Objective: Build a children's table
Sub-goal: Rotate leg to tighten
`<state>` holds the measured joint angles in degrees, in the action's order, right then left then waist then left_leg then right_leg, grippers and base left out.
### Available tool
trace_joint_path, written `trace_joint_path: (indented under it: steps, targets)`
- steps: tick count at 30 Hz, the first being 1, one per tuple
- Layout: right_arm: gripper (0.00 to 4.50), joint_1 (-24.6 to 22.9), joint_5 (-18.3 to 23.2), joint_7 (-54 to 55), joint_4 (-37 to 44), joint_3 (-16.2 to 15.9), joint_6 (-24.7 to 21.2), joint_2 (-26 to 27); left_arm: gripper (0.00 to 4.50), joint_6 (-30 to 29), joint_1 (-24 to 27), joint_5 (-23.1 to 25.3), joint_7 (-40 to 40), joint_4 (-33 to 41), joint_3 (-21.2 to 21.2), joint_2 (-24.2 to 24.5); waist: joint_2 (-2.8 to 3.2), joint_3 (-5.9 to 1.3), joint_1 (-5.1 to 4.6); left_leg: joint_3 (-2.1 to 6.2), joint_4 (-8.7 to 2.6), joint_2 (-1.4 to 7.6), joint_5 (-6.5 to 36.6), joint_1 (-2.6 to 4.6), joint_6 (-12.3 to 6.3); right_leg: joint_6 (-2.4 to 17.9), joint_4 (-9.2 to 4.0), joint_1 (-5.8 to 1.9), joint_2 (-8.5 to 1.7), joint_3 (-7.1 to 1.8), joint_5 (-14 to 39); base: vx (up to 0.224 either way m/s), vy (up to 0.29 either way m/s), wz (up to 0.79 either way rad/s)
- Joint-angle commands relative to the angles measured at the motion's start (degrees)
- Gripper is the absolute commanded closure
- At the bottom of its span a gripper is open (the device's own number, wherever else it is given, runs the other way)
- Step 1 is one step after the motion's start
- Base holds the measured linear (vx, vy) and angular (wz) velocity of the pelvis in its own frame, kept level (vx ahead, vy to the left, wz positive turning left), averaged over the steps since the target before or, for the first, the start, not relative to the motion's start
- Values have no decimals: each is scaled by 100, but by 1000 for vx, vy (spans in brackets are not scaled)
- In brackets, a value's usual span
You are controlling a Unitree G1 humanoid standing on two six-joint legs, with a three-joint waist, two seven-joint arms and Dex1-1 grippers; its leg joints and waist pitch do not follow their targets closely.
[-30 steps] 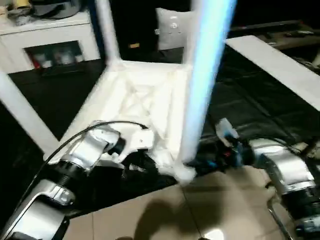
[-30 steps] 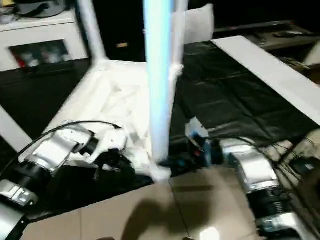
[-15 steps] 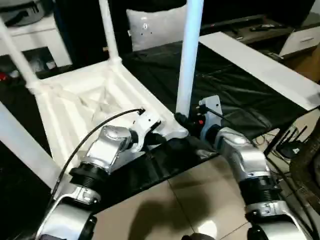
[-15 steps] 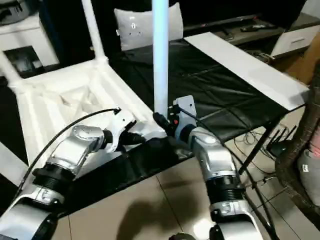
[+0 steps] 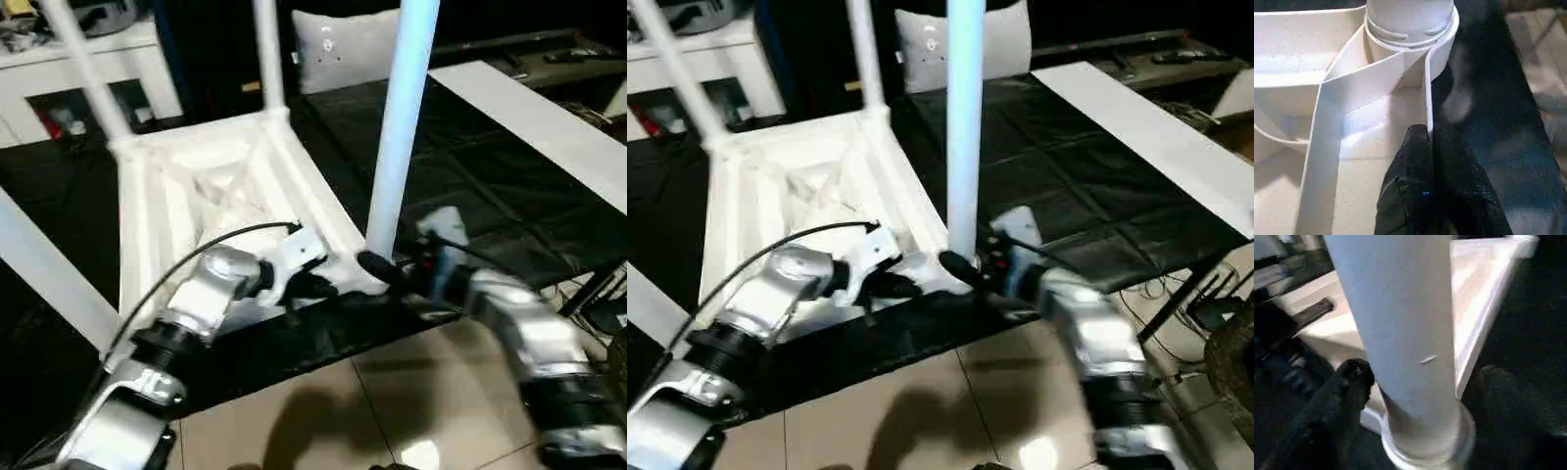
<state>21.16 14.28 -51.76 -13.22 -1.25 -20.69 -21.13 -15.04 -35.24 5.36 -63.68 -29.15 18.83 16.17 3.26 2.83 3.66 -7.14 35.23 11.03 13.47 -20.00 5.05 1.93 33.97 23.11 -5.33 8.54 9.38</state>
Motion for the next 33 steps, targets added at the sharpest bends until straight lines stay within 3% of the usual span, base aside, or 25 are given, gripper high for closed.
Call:
trace_joint_path:
  steps: [1,4,10,11,12,16,17,19,23,28,33]
  targets:
    - [32,-41,142,-536,212,-103,-106,-263,450,357,13,93,-506,-76,388,82,-24,-379,-7,-55,-428,184,443,-65,-572,887,-453,-424,-367,-375,1556,0,0,0]
    - [5,-23,191,-956,215,-199,-111,-583,450,612,-13,124,-828,-100,563,231,-52,-401,32,-52,-407,186,242,-73,-662,950,-417,-424,-365,-375,1325,0,0,0]
    - [5,76,190,-2002,179,-588,118,-1053,450,1095,-42,197,-1649,-33,964,519,-88,-409,162,-76,-395,217,134,-63,-735,1017,-386,-400,-387,-379,1352,0,0,0]
    - [21,95,245,-2177,158,-615,156,-1062,450,1155,-39,183,-1768,26,1017,551,-86,-408,167,-72,-397,226,121,-64,-732,1023,-382,-397,-385,-382,1346,0,0,0]
    - [31,158,343,-2452,82,-686,153,-1078,450,1227,-30,117,-2016,163,1105,604,-133,-410,188,-79,-401,232,141,-67,-737,1031,-380,-401,-390,-382,1351,0,0,0]
    - [57,211,370,-2640,24,-801,149,-1095,450,1285,-35,83,-2163,227,1168,634,-93,-411,245,-76,-396,248,83,-51,-731,1061,-362,-380,-391,-390,1322,0,0,0]
    - [81,235,342,-2735,-20,-899,223,-1065,450,1337,-46,103,-2227,244,1219,649,-109,-412,259,-78,-400,247,87,-53,-709,1055,-363,-384,-401,-390,1355,0,0,0]
    - [83,252,328,-2796,-71,-963,249,-1030,450,1349,-48,104,-2254,252,1233,647,-124,-415,256,-82,-400,234,96,-67,-664,1021,-366,-400,-402,-391,1383,0,0,0]
    - [121,272,380,-3001,-113,-1037,170,-949,450,1350,-48,85,-2285,276,1237,631,-121,-423,251,-81,-400,227,80,-65,-612,968,-374,-398,-389,-384,1433,0,0,0]
    - [157,284,497,-3159,-101,-1113,15,-935,450,1365,-40,71,-2298,249,1236,645,-111,-440,266,-76,-382,235,-70,-67,-681,1027,-339,-398,-383,-383,1197,0,0,0]
    - [201,281,623,-3185,-51,-1078,-111,-883,450,1236,-17,-1,-2269,220,1160,636,-111,-432,267,-86,-386,224,9,-71,-642,981,-366,-407,-384,-379,1359,0,0,0]
